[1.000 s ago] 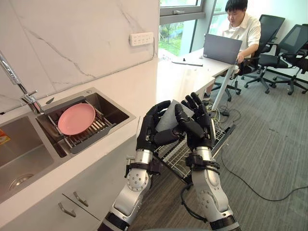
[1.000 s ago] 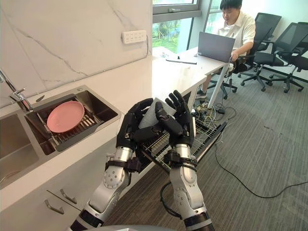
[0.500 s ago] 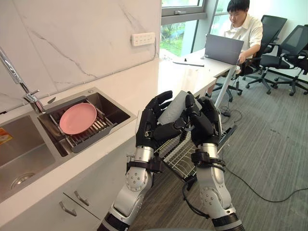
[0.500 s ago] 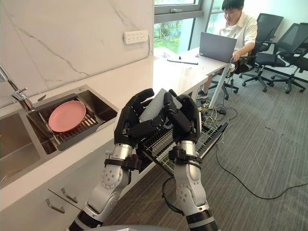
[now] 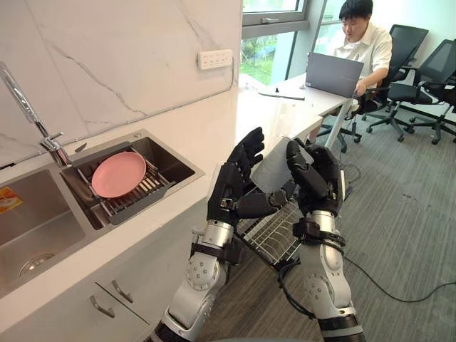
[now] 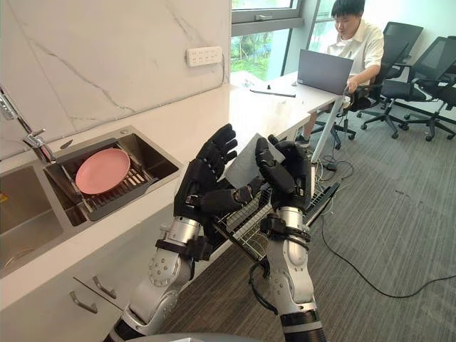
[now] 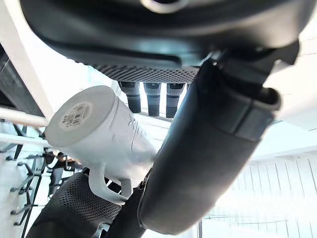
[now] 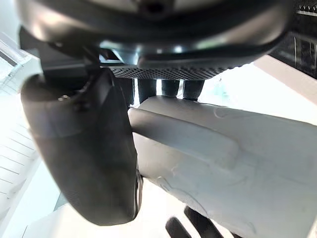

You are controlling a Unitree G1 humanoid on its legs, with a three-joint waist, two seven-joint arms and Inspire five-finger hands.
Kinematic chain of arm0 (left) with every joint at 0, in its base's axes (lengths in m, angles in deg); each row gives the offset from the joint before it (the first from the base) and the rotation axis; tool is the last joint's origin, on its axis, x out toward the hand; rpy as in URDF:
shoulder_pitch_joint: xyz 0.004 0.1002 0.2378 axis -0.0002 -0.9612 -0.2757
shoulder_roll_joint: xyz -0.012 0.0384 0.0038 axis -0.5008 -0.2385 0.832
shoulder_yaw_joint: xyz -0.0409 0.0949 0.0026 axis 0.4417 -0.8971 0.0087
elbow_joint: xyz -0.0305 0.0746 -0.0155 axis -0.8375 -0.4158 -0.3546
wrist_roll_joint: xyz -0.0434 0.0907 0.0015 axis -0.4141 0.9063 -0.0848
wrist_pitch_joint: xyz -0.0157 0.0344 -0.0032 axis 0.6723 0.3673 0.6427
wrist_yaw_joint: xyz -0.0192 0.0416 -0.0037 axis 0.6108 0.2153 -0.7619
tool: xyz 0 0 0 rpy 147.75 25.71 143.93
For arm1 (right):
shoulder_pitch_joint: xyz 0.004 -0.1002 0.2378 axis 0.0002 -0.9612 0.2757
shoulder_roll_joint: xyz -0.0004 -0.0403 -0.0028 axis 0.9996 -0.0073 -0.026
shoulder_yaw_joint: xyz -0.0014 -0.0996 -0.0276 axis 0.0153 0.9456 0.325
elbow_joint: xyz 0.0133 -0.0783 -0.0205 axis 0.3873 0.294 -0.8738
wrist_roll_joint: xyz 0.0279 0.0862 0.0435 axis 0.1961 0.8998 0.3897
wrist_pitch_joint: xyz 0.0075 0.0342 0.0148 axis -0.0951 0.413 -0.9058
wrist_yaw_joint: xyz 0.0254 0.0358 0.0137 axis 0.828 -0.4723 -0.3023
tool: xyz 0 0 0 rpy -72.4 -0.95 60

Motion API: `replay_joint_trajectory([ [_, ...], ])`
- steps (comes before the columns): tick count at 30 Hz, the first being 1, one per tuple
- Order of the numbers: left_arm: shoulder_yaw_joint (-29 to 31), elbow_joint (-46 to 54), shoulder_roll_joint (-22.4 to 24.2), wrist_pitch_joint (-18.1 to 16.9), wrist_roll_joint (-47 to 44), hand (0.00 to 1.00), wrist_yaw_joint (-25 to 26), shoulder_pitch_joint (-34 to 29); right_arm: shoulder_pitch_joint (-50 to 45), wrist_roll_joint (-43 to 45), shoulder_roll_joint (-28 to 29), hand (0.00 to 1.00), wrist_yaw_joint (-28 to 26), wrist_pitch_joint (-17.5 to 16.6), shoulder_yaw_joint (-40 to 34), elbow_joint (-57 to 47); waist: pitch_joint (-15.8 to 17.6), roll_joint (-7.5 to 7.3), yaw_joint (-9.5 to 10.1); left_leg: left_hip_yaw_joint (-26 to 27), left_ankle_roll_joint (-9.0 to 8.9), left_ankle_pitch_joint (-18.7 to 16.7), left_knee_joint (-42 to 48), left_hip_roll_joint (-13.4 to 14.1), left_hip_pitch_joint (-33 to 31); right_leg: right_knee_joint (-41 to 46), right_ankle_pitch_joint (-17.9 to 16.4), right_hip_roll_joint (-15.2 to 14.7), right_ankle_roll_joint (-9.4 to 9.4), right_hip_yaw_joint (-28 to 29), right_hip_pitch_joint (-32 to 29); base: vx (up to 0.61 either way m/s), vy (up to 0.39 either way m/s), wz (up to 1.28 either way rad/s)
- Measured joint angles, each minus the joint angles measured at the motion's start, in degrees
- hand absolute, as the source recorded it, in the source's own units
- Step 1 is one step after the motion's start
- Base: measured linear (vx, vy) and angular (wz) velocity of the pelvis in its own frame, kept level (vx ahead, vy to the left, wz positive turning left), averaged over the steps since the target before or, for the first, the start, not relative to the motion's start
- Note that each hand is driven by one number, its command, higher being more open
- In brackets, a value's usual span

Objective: Walk over to the sink, pick up the cup, carry it to the dishwasher, place the cup inside the dishwasher, then close the dishwasher door

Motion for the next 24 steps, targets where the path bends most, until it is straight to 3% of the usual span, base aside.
replay_joint_trajectory([
  [12,8.6,-4.4,-0.4,0.1,-3.3,0.9,-4.1,-11.5,-1.3,-7.6,0.6,0.3,0.2,0.7,-9.8,0.0,0.1,-0.04,-0.04,0.0,-0.23,-0.2,-0.3,0.1,0.0,-0.2,-0.1,0.0,0.16,0.0,0.0,0.0,0.0,0.0],
  [17,11.0,-13.2,-1.0,0.4,-3.1,0.9,-8.6,-16.9,-3.7,-11.6,0.2,0.3,-1.0,1.4,-12.6,0.0,0.8,0.08,-0.05,0.0,-0.49,-0.4,-0.3,0.3,-0.3,-0.2,-0.5,0.0,0.71,0.0,-0.2,0.0,0.0,0.0],
  [24,15.1,-28.2,-1.8,2.0,1.4,0.9,-10.7,-19.2,-5.1,-16.6,-2.6,0.3,-2.3,1.9,-13.6,2.3,1.2,0.15,-0.09,0.0,-0.46,-0.4,0.0,0.4,-1.0,-0.3,-0.2,0.0,0.12,-0.1,-0.8,0.0,0.0,0.0],
])
